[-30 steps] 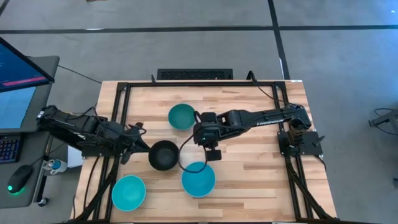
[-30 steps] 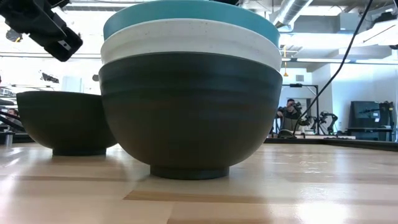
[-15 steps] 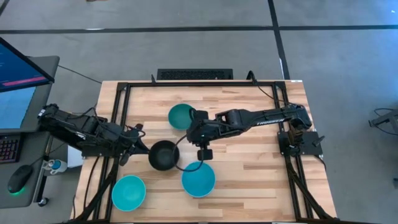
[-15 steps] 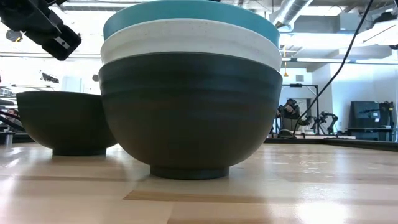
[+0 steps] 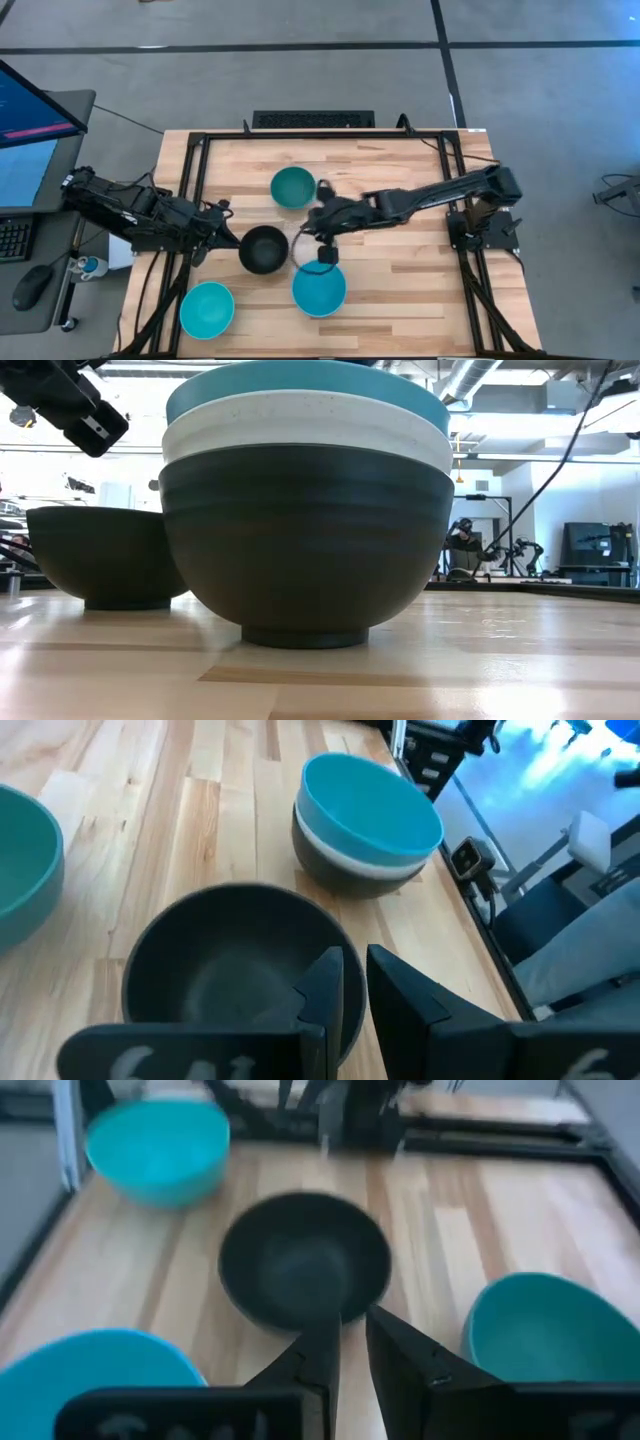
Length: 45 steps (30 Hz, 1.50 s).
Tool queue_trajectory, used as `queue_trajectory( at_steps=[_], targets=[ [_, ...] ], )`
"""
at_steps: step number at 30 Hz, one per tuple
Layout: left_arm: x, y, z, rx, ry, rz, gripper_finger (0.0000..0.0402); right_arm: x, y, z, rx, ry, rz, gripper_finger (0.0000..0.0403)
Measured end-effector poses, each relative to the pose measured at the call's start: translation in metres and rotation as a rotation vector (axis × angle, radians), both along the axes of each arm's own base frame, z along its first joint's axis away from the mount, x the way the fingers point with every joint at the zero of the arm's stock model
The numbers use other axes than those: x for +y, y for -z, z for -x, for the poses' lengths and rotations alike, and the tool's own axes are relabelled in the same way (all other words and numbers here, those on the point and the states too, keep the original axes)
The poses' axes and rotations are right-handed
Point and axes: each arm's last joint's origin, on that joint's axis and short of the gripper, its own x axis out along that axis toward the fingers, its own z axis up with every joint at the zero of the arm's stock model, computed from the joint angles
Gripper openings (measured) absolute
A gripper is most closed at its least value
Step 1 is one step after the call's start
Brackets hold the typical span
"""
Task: Nest bowls inside each other
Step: Stack the black bowl on top of the blue bowl
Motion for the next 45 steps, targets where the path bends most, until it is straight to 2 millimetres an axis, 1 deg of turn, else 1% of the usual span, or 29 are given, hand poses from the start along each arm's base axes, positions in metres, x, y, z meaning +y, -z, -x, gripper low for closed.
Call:
queue_trajectory(
  at_steps=[4, 7, 9, 11, 15, 22, 27, 31, 34, 38, 45],
  targets=[
    [0.0, -0.003, -0.002, -0.035, -0.034, 0.011, 0.0041, -0.006, 0.001, 0.029, -0.144, 0.018, -0.056, 0.0063],
    [0.001, -0.002, -0.002, -0.018, -0.073, 0.025, 0.0041, -0.009, -0.004, 0.05, -0.236, 0.012, -0.075, 0.0059],
    [0.001, -0.001, -0.002, -0.001, -0.088, 0.037, 0.0041, -0.01, 0.001, 0.061, -0.22, 0.017, -0.084, 0.0059],
    [0.001, 0.0, -0.003, 0.008, -0.1, 0.042, 0.0041, -0.012, 0.01, 0.069, -0.189, 0.034, -0.111, 0.0059],
    [0.001, 0.004, -0.007, 0.046, -0.144, 0.021, 0.0041, -0.013, 0.017, 0.079, -0.19, 0.042, -0.131, 0.0059],
    [-0.003, 0.014, -0.019, 0.153, -0.173, 0.046, 0.0041, -0.009, 0.018, 0.08, -0.221, 0.027, -0.14, 0.0059],
    [-0.005, 0.017, -0.025, 0.175, -0.208, 0.051, 0.0041, -0.01, 0.018, 0.08, -0.221, 0.027, -0.14, 0.0059],
    [-0.004, 0.025, -0.025, 0.253, -0.264, 0.047, 0.0041, -0.01, 0.016, 0.081, -0.228, 0.027, -0.141, 0.0059],
    [-0.002, 0.03, -0.024, 0.3, -0.341, 0.018, 0.0041, -0.01, 0.015, 0.081, -0.238, 0.027, -0.143, 0.0059],
    [0.002, 0.032, -0.024, 0.296, -0.456, -0.003, 0.0041, -0.01, 0.013, 0.08, -0.262, 0.027, -0.147, 0.0059],
    [0.003, 0.035, -0.021, 0.357, -0.487, 0.029, 0.0041, -0.01, 0.013, 0.08, -0.261, 0.028, -0.146, 0.0059]
  ],
)
